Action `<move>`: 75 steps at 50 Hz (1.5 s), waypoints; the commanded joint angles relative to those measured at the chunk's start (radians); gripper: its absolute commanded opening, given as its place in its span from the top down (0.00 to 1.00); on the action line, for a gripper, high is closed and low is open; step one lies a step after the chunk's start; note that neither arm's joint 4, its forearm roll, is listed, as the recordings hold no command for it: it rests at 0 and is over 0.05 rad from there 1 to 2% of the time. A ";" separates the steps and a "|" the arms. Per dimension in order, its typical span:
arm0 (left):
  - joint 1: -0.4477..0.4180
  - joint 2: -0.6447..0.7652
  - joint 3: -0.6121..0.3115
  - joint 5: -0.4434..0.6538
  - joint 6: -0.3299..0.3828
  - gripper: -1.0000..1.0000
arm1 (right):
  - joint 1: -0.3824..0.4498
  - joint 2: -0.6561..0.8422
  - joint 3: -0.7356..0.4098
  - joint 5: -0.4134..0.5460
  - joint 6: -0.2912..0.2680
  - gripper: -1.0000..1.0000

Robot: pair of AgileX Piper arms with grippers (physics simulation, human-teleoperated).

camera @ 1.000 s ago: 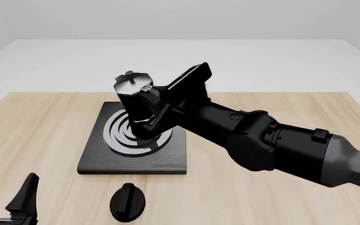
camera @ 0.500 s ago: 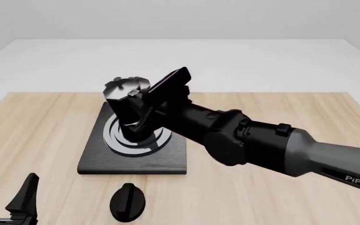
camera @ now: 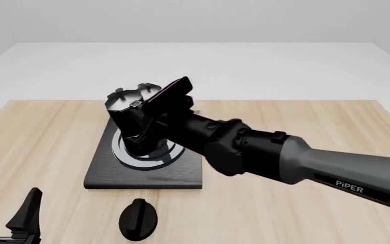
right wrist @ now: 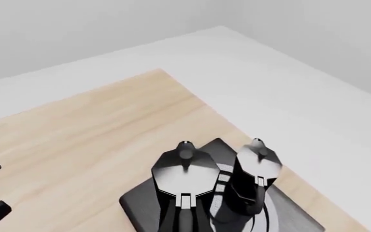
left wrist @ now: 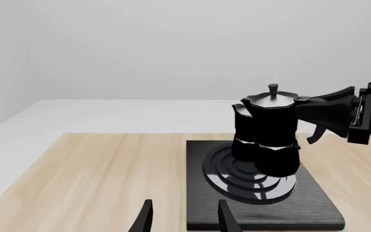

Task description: Put both moka pots on the stove.

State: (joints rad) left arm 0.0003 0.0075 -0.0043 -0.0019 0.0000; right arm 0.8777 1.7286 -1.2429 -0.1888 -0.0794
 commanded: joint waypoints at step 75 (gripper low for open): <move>0.000 0.000 0.000 0.000 0.000 0.00 | -0.034 0.255 -0.255 0.008 0.060 1.00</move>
State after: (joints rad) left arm 0.0003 0.0075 -0.0043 -0.0019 0.0000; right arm 0.8465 1.9734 -1.4494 -0.1733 -0.0328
